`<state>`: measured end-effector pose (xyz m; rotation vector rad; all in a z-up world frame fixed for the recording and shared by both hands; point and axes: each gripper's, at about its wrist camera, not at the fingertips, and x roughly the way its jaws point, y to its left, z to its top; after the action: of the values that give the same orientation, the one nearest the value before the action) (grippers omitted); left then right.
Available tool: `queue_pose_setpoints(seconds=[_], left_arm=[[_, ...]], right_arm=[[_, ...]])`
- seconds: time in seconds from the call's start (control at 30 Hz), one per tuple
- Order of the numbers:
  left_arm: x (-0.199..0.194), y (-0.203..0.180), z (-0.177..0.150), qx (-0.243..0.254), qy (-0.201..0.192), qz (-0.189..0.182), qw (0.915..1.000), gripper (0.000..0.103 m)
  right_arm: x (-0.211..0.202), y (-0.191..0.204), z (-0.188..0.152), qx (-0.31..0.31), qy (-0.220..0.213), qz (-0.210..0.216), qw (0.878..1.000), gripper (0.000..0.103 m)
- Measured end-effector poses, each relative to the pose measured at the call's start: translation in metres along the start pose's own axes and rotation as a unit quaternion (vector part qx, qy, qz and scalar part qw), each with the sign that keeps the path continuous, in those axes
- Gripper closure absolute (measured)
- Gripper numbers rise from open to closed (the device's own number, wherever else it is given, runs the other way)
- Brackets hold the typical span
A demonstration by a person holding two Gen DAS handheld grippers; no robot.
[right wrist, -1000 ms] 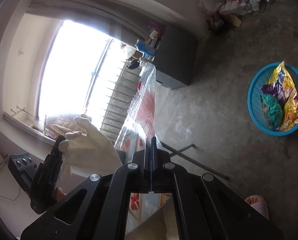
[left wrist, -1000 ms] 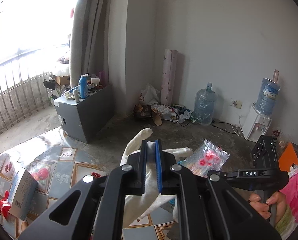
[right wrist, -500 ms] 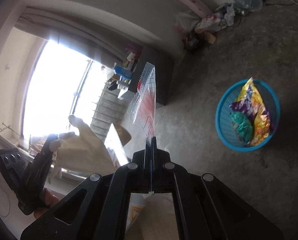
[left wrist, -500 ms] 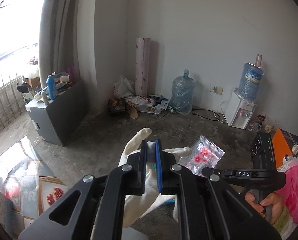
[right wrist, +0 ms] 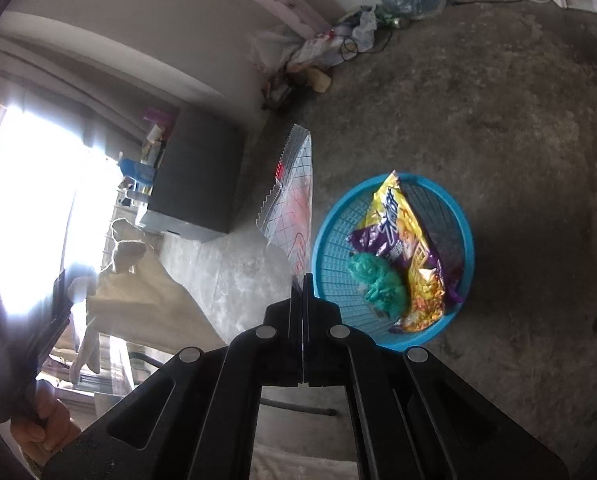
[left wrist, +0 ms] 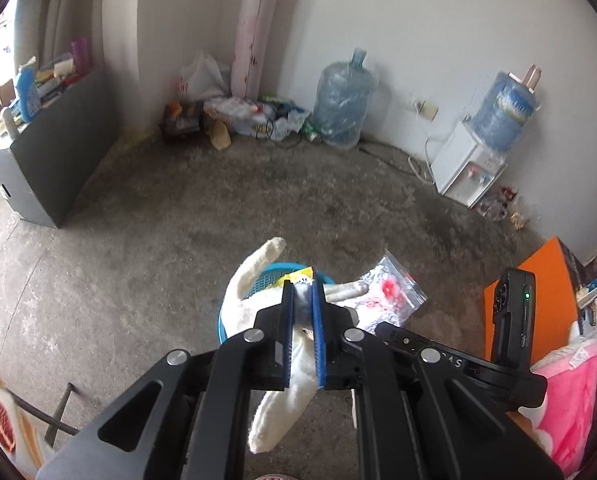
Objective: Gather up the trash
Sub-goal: 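Lower both items over the blue wastebasket and open both tools, then turn both open tools back toward the red bag and blue box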
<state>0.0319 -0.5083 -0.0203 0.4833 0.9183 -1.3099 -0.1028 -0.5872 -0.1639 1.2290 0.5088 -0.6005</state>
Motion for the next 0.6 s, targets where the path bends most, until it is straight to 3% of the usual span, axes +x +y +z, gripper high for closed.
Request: queue_pose_setpoints(seconds=[0.07, 0.17, 0.2, 0.23, 0.27, 0.33, 0.37, 0.43, 0.6], left_arm=[[0.021, 0.004, 0.003, -0.004, 0.018, 0.002, 0.9998, 0.094], [0.06, 0.008, 0.003, -0.004, 0.057, -0.005, 0.9983, 0.084], [0.075, 0.009, 0.002, -0.007, 0.076, -0.004, 0.9971, 0.064], [0.093, 0.012, 0.001, -0.013, 0.098, 0.001, 0.9951, 0.053], [0.107, 0.016, -0.003, -0.023, 0.114, 0.008, 0.9932, 0.047], [0.121, 0.019, -0.01, -0.037, 0.134, 0.016, 0.9901, 0.047], [0.122, 0.02, -0.013, -0.043, 0.137, 0.014, 0.9895, 0.047], [0.116, 0.021, -0.018, -0.051, 0.126, 0.002, 0.9907, 0.047], [0.092, 0.012, -0.015, -0.033, 0.102, 0.005, 0.9942, 0.047]], right_arm=[[0.015, -0.004, 0.005, 0.0, 0.008, -0.01, 1.0, 0.103], [0.045, -0.019, 0.012, 0.007, 0.03, -0.027, 0.999, 0.087], [0.058, -0.028, 0.013, 0.011, 0.044, -0.05, 0.998, 0.069], [0.07, -0.038, 0.013, 0.016, 0.056, -0.072, 0.996, 0.06], [0.079, -0.047, 0.012, 0.02, 0.066, -0.079, 0.995, 0.06], [0.084, -0.065, 0.008, 0.046, 0.079, -0.101, 0.991, 0.06], [0.08, -0.069, 0.006, 0.056, 0.075, -0.092, 0.991, 0.06], [0.067, -0.073, 0.002, 0.059, 0.06, -0.08, 0.993, 0.055], [0.035, -0.07, -0.005, 0.057, 0.031, -0.075, 0.995, 0.054]])
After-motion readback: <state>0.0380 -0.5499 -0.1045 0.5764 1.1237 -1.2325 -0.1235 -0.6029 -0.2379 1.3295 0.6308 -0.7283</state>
